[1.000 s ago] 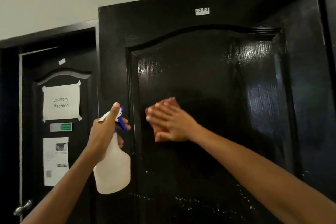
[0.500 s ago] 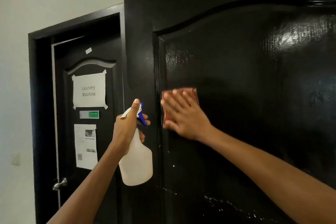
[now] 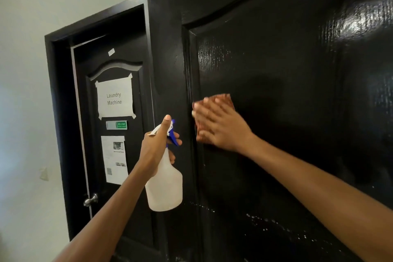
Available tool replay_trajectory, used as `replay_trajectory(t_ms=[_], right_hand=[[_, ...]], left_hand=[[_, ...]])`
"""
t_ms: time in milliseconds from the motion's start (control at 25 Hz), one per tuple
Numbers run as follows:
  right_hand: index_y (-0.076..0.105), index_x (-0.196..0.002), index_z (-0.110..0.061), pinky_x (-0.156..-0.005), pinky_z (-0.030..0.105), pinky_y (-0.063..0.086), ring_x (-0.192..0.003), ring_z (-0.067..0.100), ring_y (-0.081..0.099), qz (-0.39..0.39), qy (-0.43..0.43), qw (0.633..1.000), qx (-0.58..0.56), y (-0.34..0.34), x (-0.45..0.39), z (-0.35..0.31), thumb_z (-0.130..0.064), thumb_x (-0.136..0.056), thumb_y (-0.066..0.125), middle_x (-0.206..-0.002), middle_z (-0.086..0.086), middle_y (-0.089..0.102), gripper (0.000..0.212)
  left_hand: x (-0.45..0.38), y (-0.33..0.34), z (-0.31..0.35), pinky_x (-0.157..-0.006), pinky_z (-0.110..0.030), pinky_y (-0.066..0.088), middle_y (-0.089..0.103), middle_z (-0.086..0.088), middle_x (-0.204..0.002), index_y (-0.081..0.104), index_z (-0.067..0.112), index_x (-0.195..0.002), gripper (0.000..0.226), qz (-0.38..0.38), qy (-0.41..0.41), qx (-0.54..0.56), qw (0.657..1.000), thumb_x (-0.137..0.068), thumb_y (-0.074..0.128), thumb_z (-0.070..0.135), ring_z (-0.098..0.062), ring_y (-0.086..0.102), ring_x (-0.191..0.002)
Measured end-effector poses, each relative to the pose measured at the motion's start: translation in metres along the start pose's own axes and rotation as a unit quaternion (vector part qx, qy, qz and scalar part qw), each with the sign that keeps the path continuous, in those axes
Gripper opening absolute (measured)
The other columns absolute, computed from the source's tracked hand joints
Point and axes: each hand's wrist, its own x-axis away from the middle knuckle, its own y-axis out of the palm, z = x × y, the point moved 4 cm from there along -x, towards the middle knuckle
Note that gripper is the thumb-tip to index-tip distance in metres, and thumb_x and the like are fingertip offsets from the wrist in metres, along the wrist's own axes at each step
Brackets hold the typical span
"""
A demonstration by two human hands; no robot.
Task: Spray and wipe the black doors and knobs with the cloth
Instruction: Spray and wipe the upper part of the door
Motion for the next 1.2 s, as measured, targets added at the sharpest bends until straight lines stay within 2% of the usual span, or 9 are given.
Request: replay_trajectory(t_ms=[80,200,320,400,480,560,720,880,1200], right_hand=[[0.026,-0.164,-0.022,-0.129,0.048,0.004,-0.16,0.029,0.008,0.024,0.059,0.998,0.016,-0.02,-0.036,0.027,-0.058,-0.104,0.019,-0.172,0.004,0.015,0.07],[0.016,-0.166,-0.02,-0.129,0.05,-0.003,-0.16,0.031,-0.003,0.021,0.091,0.996,0.014,-0.009,-0.037,0.002,-0.058,-0.105,0.019,-0.174,0.007,0.005,0.072],[0.026,-0.163,-0.014,-0.128,0.054,-0.005,-0.159,0.036,0.002,0.014,0.026,1.0,0.001,0.028,0.027,-0.061,-0.053,-0.106,0.034,-0.171,0.014,0.017,0.07],[0.038,-0.158,-0.013,-0.127,0.054,-0.008,-0.157,0.037,0.012,-0.005,-0.073,0.997,0.009,0.053,0.089,-0.1,-0.051,-0.104,0.043,-0.167,0.014,0.03,0.066],[0.035,-0.159,-0.014,-0.126,0.051,-0.013,-0.158,0.035,0.011,-0.05,-0.168,0.984,0.04,0.073,0.139,-0.126,-0.052,-0.105,0.041,-0.167,0.011,0.03,0.067],[0.029,-0.162,-0.017,-0.127,0.049,-0.012,-0.16,0.032,0.004,-0.064,-0.186,0.98,0.043,0.077,0.146,-0.117,-0.054,-0.106,0.038,-0.17,0.008,0.024,0.067],[0.02,-0.165,-0.02,-0.129,0.05,0.004,-0.16,0.031,0.003,0.009,0.017,1.0,0.018,0.036,0.076,-0.053,-0.055,-0.108,0.034,-0.173,0.007,0.011,0.068],[0.021,-0.165,-0.021,-0.129,0.051,0.01,-0.16,0.032,0.01,0.087,0.179,0.98,0.01,-0.004,0.015,0.003,-0.054,-0.107,0.037,-0.173,0.004,0.015,0.069],[0.013,-0.166,-0.019,-0.129,0.053,0.004,-0.159,0.034,0.006,0.095,0.237,0.967,0.003,-0.054,-0.124,0.07,-0.055,-0.105,0.017,-0.174,0.007,0.009,0.071]], left_hand=[[-0.002,0.001,-0.002,-0.051,-0.032,0.053,0.076,-0.012,-0.088,0.07,0.008,-0.096,0.065,0.002,-0.002,0.011,1.0,-0.093,0.044,0.067,-0.024,0.06,-0.051],[-0.006,-0.002,-0.008,-0.052,-0.032,0.053,0.076,-0.012,-0.088,0.07,0.012,-0.094,0.06,0.002,-0.007,0.02,1.0,-0.093,0.044,0.066,-0.024,0.061,-0.054],[-0.006,-0.007,-0.014,-0.051,-0.032,0.053,0.076,-0.012,-0.087,0.07,0.009,-0.095,0.063,0.003,-0.006,0.014,1.0,-0.093,0.043,0.066,-0.024,0.061,-0.053],[-0.006,-0.009,-0.017,-0.05,-0.031,0.053,0.076,-0.013,-0.088,0.069,0.009,-0.095,0.061,-0.001,0.003,0.018,1.0,-0.094,0.043,0.064,-0.024,0.062,-0.055],[-0.007,-0.012,-0.019,-0.049,-0.029,0.053,0.075,-0.013,-0.089,0.069,0.012,-0.096,0.057,-0.008,0.008,0.021,1.0,-0.095,0.043,0.062,-0.023,0.065,-0.059],[-0.009,-0.012,-0.023,-0.048,-0.028,0.053,0.075,-0.012,-0.09,0.068,0.012,-0.098,0.056,-0.009,0.004,0.034,0.999,-0.095,0.043,0.062,-0.021,0.067,-0.061],[-0.014,-0.009,-0.029,-0.047,-0.028,0.052,0.075,-0.013,-0.09,0.069,0.01,-0.099,0.058,-0.02,0.007,0.041,0.999,-0.095,0.044,0.061,-0.022,0.066,-0.06],[-0.023,-0.006,-0.018,-0.048,-0.029,0.053,0.075,-0.013,-0.089,0.07,0.01,-0.096,0.059,-0.028,0.011,0.031,0.999,-0.094,0.043,0.063,-0.024,0.064,-0.057],[-0.059,-0.022,0.041,-0.05,-0.031,0.054,0.075,-0.01,-0.088,0.066,0.019,-0.097,0.053,-0.008,0.068,0.035,0.997,-0.094,0.043,0.066,-0.023,0.061,-0.052]])
